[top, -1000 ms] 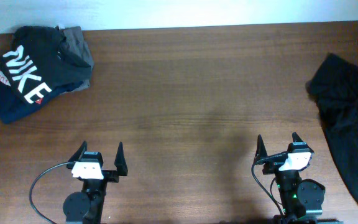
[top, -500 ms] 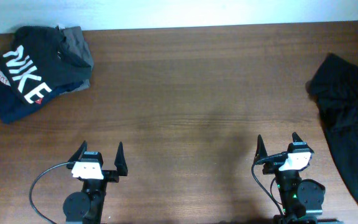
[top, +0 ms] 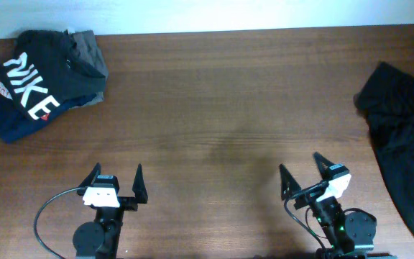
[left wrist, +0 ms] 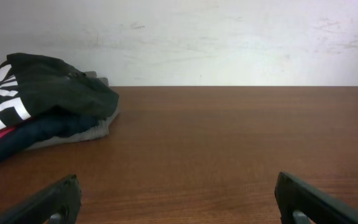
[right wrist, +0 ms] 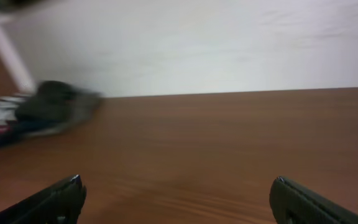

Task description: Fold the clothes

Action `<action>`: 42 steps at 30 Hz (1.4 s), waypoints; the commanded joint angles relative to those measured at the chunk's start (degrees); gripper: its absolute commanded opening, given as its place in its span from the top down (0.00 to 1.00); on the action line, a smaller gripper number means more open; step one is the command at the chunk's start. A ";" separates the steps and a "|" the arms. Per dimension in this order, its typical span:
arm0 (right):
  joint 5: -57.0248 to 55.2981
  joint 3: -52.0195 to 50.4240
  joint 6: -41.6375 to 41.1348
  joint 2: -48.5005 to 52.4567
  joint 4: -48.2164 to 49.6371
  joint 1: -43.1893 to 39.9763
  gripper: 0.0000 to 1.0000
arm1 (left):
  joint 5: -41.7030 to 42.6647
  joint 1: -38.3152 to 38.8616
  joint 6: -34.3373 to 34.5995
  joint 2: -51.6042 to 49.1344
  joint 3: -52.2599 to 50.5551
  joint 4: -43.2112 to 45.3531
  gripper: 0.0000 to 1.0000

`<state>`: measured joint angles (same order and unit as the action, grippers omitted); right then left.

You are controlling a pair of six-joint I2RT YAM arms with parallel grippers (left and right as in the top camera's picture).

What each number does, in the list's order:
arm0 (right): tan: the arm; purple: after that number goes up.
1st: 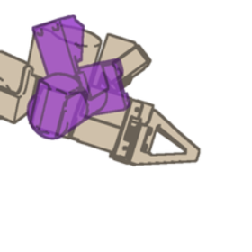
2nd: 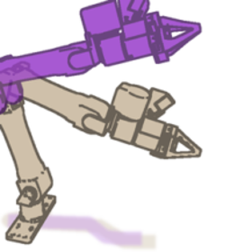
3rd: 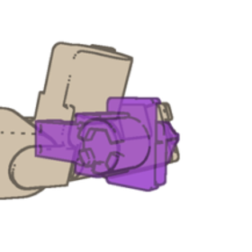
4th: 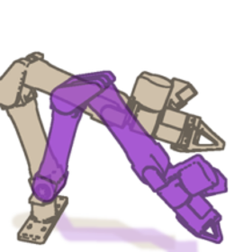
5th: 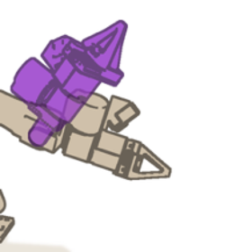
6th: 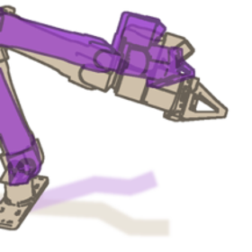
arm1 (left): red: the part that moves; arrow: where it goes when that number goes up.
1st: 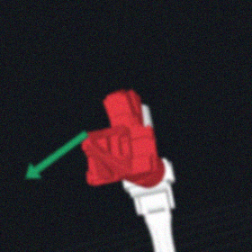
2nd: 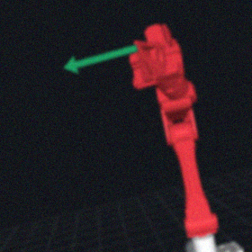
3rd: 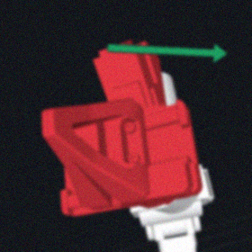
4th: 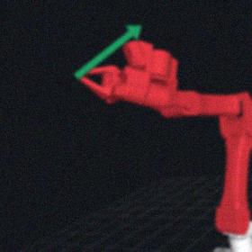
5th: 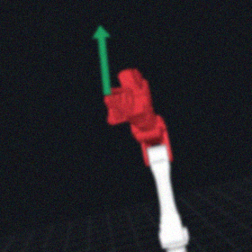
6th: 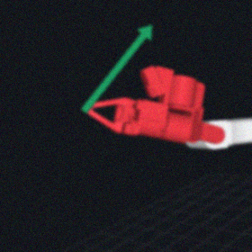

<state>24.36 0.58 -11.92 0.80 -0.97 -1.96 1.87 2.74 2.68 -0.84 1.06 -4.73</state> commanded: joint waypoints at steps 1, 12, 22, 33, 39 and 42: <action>10.19 -0.26 -9.38 -0.44 0.57 -0.33 0.01 | -0.37 -0.28 0.33 0.55 -0.59 0.13 0.01; 5.49 3.54 -18.14 -0.26 21.38 -0.39 0.01 | -0.37 -0.28 0.33 0.55 -0.59 0.13 0.01; -15.69 30.60 -0.09 20.31 -1.29 -0.39 0.01 | -0.37 -0.28 0.33 0.55 -0.59 0.13 0.01; -36.81 72.70 1.16 75.30 -34.51 -11.43 0.01 | -0.37 -0.31 0.33 0.55 -0.57 0.13 0.01; -37.11 86.62 1.20 95.93 -43.19 -16.65 0.01 | -0.37 -0.28 0.33 0.55 -0.59 0.13 0.01; -37.11 87.10 1.20 102.20 -39.74 -19.15 0.01 | -0.37 -0.28 0.33 0.55 -0.59 0.13 0.01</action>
<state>-11.16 85.47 -11.14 98.72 -42.50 -18.72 1.87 2.74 2.68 -0.62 0.95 -4.62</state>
